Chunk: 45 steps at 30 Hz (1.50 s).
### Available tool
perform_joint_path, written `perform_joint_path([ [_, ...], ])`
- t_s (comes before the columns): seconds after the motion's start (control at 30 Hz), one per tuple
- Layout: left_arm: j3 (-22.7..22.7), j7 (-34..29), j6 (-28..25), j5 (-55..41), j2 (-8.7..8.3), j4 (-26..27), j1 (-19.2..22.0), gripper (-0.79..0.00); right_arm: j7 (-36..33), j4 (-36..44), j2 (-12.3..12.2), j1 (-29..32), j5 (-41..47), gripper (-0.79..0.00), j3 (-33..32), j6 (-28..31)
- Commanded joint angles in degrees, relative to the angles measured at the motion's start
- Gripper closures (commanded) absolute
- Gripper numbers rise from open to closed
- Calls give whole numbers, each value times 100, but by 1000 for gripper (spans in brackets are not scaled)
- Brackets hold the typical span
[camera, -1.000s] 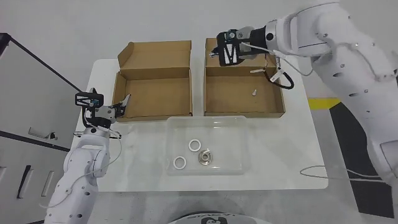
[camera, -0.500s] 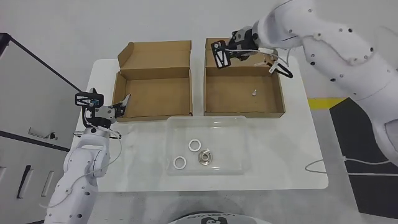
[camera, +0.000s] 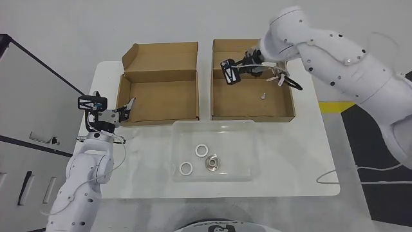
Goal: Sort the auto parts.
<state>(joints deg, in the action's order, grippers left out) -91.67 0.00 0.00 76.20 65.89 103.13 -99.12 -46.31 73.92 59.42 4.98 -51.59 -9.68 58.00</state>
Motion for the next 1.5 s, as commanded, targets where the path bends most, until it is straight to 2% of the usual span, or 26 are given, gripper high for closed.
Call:
perform_joint_path([
  [0.0, 0, 0, 0, 0, 0, 0, 0, -785, 3, -61, 17, 90, -22, 0, -6, 0],
  [0.43, 0, 0, 0, 0, 0, 0, 0, -785, 3, -297, 205, 661, -261, 0, -6, 0],
  [0.97, 0, 0, 0, 0, 0, 0, 0, -785, 3, -929, 469, 908, -987, 0, -6, 0],
  [1.23, 0, 0, 0, 0, 0, 0, 0, -785, 3, -1244, 629, 1221, -1448, 0, -6, 0],
  [1.47, 0, 0, 0, 0, 0, 0, 0, -785, 3, -1485, 766, 1315, -1466, 0, -6, 0],
])
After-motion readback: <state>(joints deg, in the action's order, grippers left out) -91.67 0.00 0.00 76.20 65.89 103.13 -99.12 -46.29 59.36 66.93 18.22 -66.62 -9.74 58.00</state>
